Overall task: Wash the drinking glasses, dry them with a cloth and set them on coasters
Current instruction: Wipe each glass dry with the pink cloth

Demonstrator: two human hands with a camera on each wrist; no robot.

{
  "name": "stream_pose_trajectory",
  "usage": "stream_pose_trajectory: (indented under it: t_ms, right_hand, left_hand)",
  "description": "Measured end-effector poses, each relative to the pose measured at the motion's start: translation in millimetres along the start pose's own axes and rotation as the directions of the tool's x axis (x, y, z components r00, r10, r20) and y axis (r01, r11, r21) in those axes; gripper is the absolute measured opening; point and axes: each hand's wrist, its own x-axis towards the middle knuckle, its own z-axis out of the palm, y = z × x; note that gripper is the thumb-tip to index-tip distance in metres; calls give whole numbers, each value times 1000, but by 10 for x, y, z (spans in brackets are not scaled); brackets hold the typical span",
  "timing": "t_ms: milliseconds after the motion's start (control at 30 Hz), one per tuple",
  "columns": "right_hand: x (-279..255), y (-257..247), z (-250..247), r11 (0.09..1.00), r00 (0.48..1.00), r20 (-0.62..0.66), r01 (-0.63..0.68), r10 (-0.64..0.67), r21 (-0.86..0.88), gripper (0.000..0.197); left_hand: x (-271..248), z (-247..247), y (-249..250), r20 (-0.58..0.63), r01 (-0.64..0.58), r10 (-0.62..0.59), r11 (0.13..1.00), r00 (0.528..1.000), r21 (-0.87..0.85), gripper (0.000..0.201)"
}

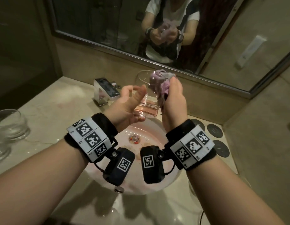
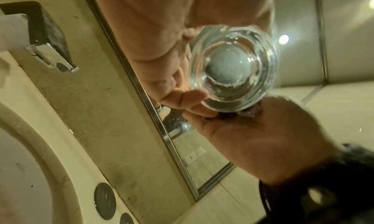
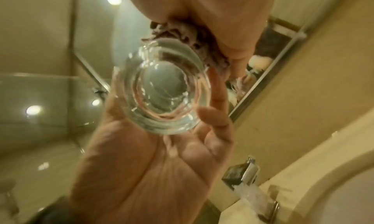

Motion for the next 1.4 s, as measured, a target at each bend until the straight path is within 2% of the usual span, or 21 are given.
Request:
stream_pose_trajectory:
  t_ms: [67,133,200,267,367,400,467,533,600,667,700,733,800,900,1000,1100,1167,1233,1300,1367,1400]
  right_hand:
    - [0,3,3,995,997,3,-75,75,70,55]
    - [-7,-15,8,993,999,-38,-33,37,117,47]
    - [-29,-66,17,987,998,-47,37,-30,153,34]
    - [-51,-91,43,987,995,-51,89,-83,135,32]
    - [-91,-69,127,990,985,-101,143,-142,0,55]
    - [-109,-58,159,987,981,-108,156,-160,-40,65]
    - [-156,-52,228,973,974,-87,198,-209,-121,73]
    - [-205,-61,303,943,963,-38,252,-266,-216,72]
    - [-218,-82,340,946,970,9,239,-243,-217,64]
    - [-217,-135,343,990,997,25,77,-74,-115,55]
    - [-225,-163,332,998,999,28,-26,28,-63,52]
    - [-231,-177,314,995,994,39,-96,97,-33,50]
    - [-244,-188,291,989,989,37,-145,145,1,46]
    - [-307,-198,264,987,988,-36,-145,148,63,38]
    - [-324,-136,169,992,991,-89,-102,96,-73,51]
    - [-429,-85,79,955,996,-84,-17,-8,-296,61]
    - [-538,-71,-23,883,994,-40,75,-106,-463,58]
    - [-661,-72,-187,797,976,45,200,-212,-570,52]
    - [-735,-74,-442,752,956,89,276,-280,-598,47]
    - [-795,-86,-758,752,952,94,290,-292,-592,40]
    - [-829,-88,-926,778,962,57,249,-266,-577,36]
  left_hand:
    - [14,-31,46,12,-42,41,999,999,10,99]
    - [9,-67,83,21,-57,56,994,998,91,95]
    - [6,-111,83,27,-81,76,961,997,264,96]
    - [-18,-126,84,33,-129,125,924,992,359,85]
    - [-31,-124,96,-37,-148,163,953,986,264,57]
    - [-47,-112,123,-52,-130,144,969,988,211,46]
    - [-82,-85,189,-41,-77,81,991,996,106,40]
    - [-100,-98,260,-12,-29,28,999,1000,-36,51]
    - [-123,-157,330,55,0,9,987,998,-160,79]
    - [-80,-242,335,152,46,-15,979,988,-198,112]
    - [-56,-271,336,195,81,-42,977,980,-198,122]
    - [-30,-299,326,220,115,-72,976,973,-186,126]
    - [-12,-300,332,238,126,-88,981,967,-145,127]
    - [-54,-215,355,190,26,-25,1000,981,-2,122]
    - [-80,-111,332,109,-39,18,980,994,197,124]
    - [-82,-1,293,-57,65,-55,982,997,179,99]
    - [-71,76,246,-138,136,-120,984,983,113,78]
    - [-79,183,193,-112,212,-208,977,972,25,72]
    - [-120,309,140,-25,281,-284,956,958,-86,68]
    - [-184,442,44,60,317,-311,932,948,-177,53]
    - [-225,510,-13,88,322,-310,928,947,-189,46]
